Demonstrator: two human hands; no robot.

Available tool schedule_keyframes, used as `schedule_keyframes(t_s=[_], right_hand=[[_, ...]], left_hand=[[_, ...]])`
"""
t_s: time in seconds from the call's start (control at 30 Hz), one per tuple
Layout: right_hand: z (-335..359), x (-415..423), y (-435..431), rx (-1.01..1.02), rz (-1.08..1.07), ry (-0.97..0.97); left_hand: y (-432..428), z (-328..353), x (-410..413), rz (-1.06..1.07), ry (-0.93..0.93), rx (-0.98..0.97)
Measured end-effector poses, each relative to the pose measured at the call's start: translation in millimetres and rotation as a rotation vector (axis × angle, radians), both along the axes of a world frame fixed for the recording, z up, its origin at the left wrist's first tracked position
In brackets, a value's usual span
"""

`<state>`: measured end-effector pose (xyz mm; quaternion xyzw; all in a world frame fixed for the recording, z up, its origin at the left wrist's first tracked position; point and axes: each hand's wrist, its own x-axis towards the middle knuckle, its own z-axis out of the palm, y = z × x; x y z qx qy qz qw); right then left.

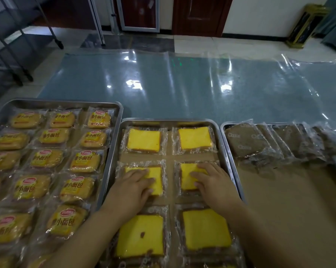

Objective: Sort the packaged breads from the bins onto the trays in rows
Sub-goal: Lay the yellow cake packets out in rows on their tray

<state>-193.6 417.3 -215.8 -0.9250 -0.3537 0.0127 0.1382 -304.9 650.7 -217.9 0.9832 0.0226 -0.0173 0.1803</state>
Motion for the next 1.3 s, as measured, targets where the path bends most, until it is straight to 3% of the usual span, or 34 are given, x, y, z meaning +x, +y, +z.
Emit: schedule_keyframes(t_s=[0.3,0.7,0.83,0.97,1.3], right_hand=[[8,3,-2,-0.046,-0.020,0.072],[29,-62,-30,0.125,0.017,0.041],[22,-78,-42,0.058,0.058,0.068],[9,-87,-48,-0.140,0.047,0.123],[11,-85,-41,-0.152,-0.007,0.130]], left_hand=[[10,6,3,0.013,0.036,-0.025],[-21,18,-51,0.059,-0.087,-0.086],[-30,17,-70,0.006,-0.072,-0.013],[-36,7,-81,-0.031,0.057,0.057],[-29,6,-76,0.005,0.131,0.083]])
